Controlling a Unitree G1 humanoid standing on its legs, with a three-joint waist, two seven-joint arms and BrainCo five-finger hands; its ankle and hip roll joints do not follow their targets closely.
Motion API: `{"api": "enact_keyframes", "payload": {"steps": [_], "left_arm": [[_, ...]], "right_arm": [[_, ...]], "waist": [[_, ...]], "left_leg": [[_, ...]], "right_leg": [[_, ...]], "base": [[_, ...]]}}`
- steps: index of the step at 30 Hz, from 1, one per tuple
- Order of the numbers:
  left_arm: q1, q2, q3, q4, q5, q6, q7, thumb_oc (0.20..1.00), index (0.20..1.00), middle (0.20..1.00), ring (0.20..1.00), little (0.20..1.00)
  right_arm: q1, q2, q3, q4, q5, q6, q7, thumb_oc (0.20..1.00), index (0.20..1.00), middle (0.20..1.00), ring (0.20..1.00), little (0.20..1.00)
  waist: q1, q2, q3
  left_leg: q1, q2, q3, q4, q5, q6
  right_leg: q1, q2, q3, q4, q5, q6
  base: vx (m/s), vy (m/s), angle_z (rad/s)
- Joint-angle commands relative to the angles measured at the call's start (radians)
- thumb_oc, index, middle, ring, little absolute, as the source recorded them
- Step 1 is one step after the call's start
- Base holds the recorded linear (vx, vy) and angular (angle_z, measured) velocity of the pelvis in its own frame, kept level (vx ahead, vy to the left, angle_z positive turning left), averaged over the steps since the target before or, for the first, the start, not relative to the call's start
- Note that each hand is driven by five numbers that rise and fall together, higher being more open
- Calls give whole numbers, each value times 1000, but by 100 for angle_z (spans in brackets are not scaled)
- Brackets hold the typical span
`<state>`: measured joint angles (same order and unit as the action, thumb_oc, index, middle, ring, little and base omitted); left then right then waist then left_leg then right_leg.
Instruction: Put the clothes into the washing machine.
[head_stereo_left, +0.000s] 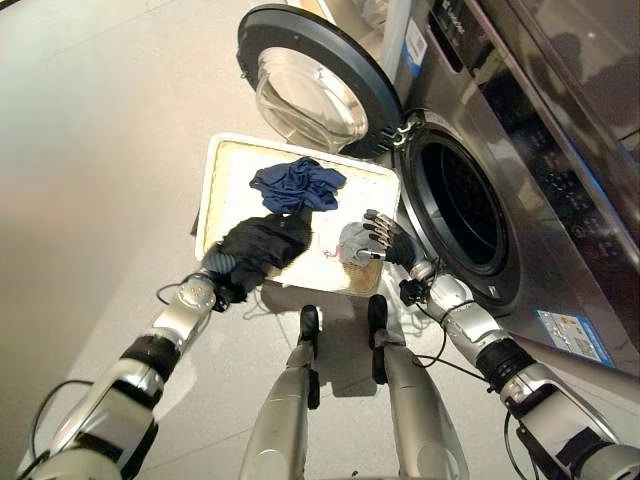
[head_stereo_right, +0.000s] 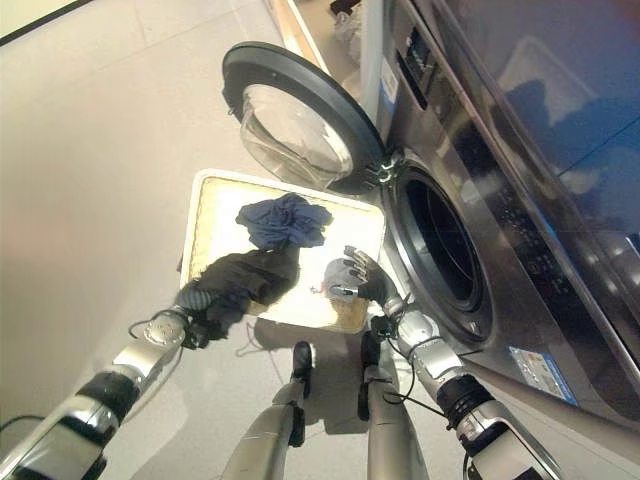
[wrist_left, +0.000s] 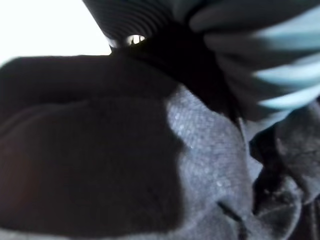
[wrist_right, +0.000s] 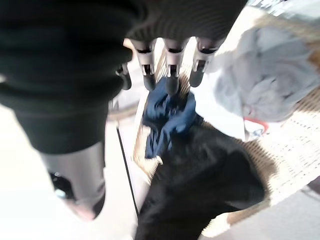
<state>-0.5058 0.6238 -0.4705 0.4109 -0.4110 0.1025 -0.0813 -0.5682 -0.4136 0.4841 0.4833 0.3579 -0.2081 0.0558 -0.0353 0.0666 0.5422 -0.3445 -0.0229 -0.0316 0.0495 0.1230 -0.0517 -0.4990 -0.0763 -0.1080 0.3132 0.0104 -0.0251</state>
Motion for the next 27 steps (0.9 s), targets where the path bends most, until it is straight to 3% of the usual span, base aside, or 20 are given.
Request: {"api": "enact_keyframes", "payload": {"steps": [1, 6, 13, 16, 21, 23, 24, 26, 27], "left_arm": [[-103, 9, 8, -89, -94, -1, -144, 200, 200, 200, 200, 200], [-155, 28, -42, -187, -157, 35, -266, 200, 200, 200, 200, 200], [-186, 40, -78, -228, -208, 48, -336, 200, 200, 200, 200, 200], [-190, 44, -95, -241, -227, 59, -359, 200, 200, 200, 200, 200], [-198, 29, -117, -239, -251, 84, -373, 200, 200, 200, 200, 200], [-191, 18, -122, -237, -252, 94, -373, 200, 200, 200, 200, 200], [-188, 14, -124, -238, -250, 100, -371, 200, 200, 200, 200, 200], [-185, 10, -126, -237, -244, 101, -365, 200, 200, 200, 200, 200], [-174, -6, -132, -209, -211, 102, -311, 200, 200, 200, 200, 200]], "right_arm": [[-7, -20, 22, -102, -65, -21, 1, 1000, 1000, 1000, 1000, 1000], [-81, -13, 115, -122, -131, 9, 37, 1000, 1000, 1000, 1000, 1000], [-133, -24, 209, -113, -185, 60, 105, 1000, 1000, 1000, 1000, 1000], [-140, -41, 257, -125, -131, 103, 178, 1000, 1000, 1000, 1000, 1000], [-133, -29, 276, -137, 0, 118, 209, 1000, 1000, 1000, 1000, 1000], [-119, -20, 272, -149, 51, 107, 203, 388, 388, 388, 388, 388], [-112, -17, 268, -156, 91, 99, 191, 200, 200, 200, 200, 200], [-107, -14, 264, -159, 111, 97, 190, 200, 200, 200, 200, 200], [-74, 15, 243, -172, 222, 83, 155, 200, 200, 200, 200, 200]], "waist": [[-23, 35, -22], [-9, 33, -22], [6, 17, -22], [11, 7, -22], [11, -1, -22], [8, -4, -22], [7, -5, -22], [6, -6, -22], [-1, -10, -22]], "left_leg": [[-35, -26, 31, 87, -50, -29], [-51, -29, 29, 90, -47, -25], [-60, -32, 29, 87, -45, -18], [-64, -31, 32, 83, -41, -14], [-75, -33, 35, 84, -40, -11], [-83, -33, 38, 85, -40, -10], [-86, -32, 40, 85, -40, -10], [-89, -32, 41, 86, -40, -10], [-102, -31, 43, 88, -38, -11]], "right_leg": [[72, 31, 25, -85, -23, 70], [65, 29, 15, -86, -22, 71], [62, 29, 5, -93, -11, 76], [60, 33, 2, -100, -3, 79], [47, 34, 3, -103, 6, 81], [38, 35, 4, -105, 10, 82], [35, 35, 5, -105, 12, 83], [32, 36, 5, -105, 13, 83], [15, 40, 9, -103, 16, 84]], "base": [[-22, 33, 5], [-8, -15, -1], [-1, -54, 0], [17, -54, 1], [15, -20, 0], [0, 0, 0], [0, 0, 0], [0, 0, 0], [0, 0, 0]]}}
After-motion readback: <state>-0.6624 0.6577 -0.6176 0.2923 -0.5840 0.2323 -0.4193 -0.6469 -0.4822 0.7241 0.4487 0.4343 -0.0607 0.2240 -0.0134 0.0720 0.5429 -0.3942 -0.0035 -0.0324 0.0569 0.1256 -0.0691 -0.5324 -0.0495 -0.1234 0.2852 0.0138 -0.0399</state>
